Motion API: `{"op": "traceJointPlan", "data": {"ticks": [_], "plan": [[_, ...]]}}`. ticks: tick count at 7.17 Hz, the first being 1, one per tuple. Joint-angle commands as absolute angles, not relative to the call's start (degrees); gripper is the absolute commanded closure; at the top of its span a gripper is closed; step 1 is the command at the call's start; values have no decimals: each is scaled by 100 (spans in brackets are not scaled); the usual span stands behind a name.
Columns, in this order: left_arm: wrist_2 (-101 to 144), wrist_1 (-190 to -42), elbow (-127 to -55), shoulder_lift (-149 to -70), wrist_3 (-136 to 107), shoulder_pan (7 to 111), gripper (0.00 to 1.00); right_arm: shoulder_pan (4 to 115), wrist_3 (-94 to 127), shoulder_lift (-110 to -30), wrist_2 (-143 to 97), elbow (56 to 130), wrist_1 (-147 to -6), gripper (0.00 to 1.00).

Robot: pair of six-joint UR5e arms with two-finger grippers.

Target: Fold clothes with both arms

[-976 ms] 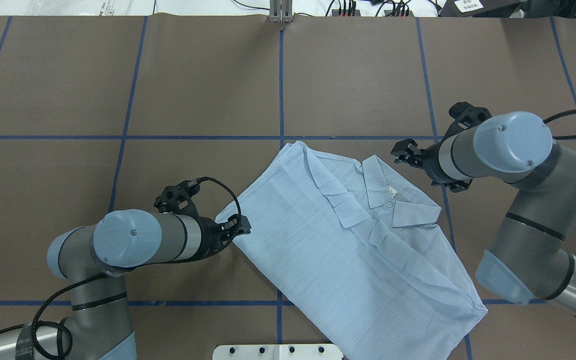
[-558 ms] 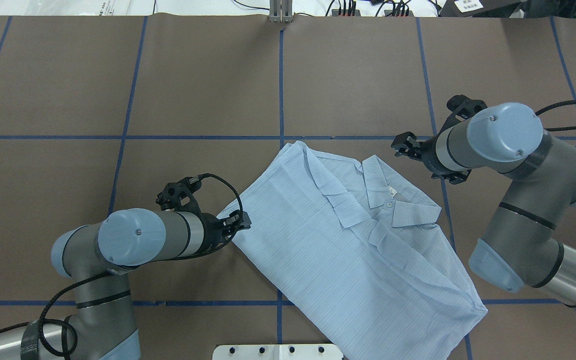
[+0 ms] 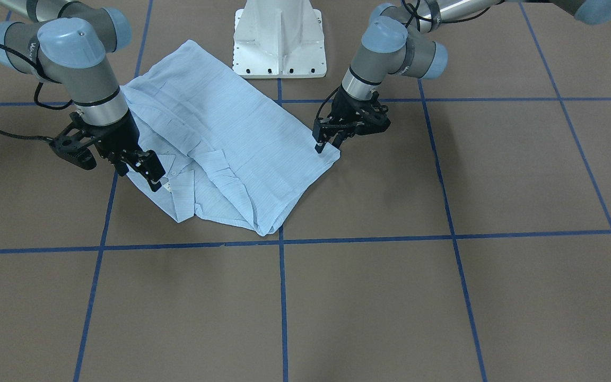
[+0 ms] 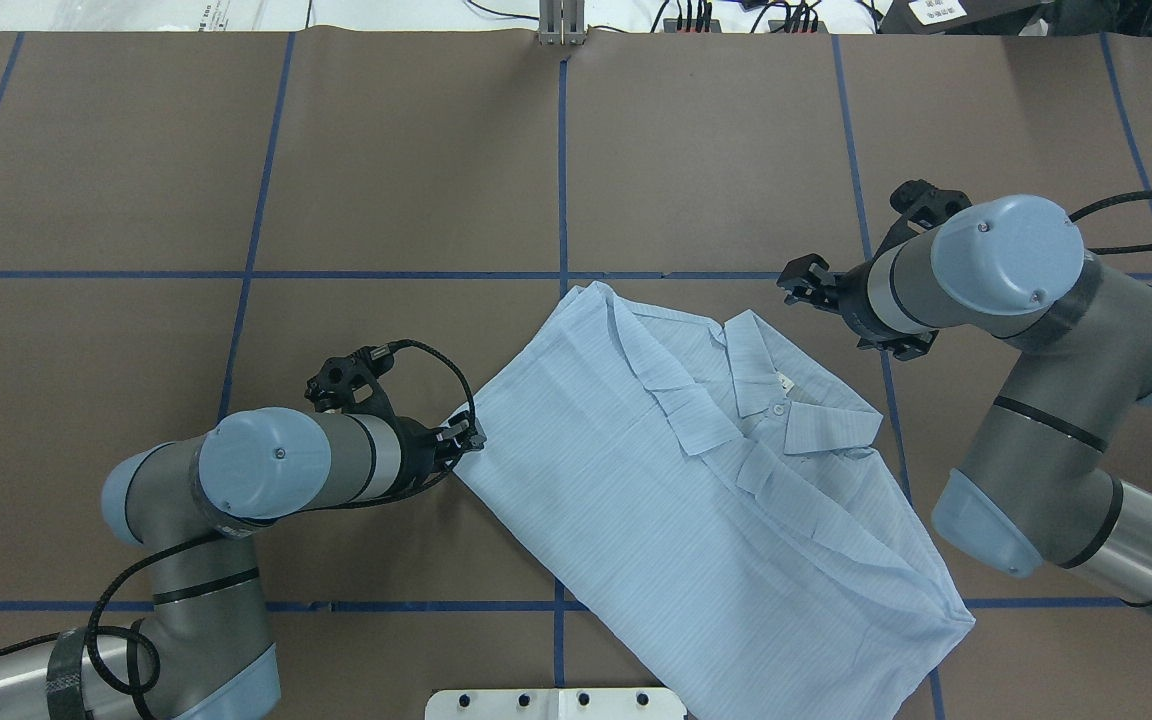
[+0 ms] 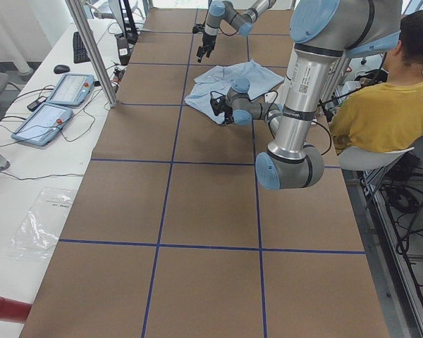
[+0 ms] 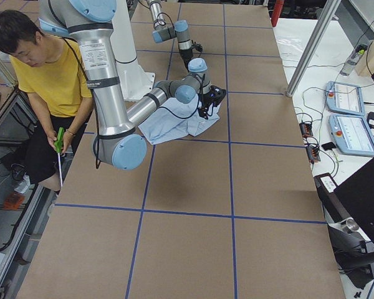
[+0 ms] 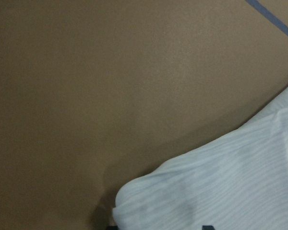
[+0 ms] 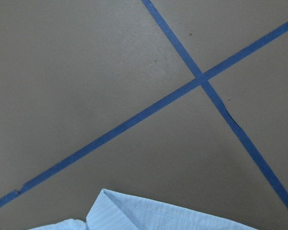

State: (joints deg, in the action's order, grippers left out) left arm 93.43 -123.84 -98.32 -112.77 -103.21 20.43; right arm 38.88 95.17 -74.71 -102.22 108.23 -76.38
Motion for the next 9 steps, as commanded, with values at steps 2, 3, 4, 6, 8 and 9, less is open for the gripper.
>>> {"op": "traceJointPlan", "data": {"ticks": [2,3,4,6,8,9], "plan": [[9369,-12384,-9826,-11302,-10118,2092,100,3955,9519,-7305,-10230,10846,-7638,0],[9387,-12384,-9835,-11303,-10029,2222,100,3964,9519,-7252,-10317,10846,-7638,0],[9369,-12392,-9818,-11303,-9593,2372,100,3973,9519,-7242,-10327,10846,-7638,0],[9387,-12471,-9407,-11529,-9090,3220,100,4034,9510,-7260,-10327,10828,-7638,0],[9378,-12602,-7962,-12686,-8852,3829,100,4025,9527,-7330,-10318,10837,-7638,0],[9369,-13300,-7014,-13109,-8764,4110,100,4017,9527,-7339,-10318,10793,-7638,0]]}}
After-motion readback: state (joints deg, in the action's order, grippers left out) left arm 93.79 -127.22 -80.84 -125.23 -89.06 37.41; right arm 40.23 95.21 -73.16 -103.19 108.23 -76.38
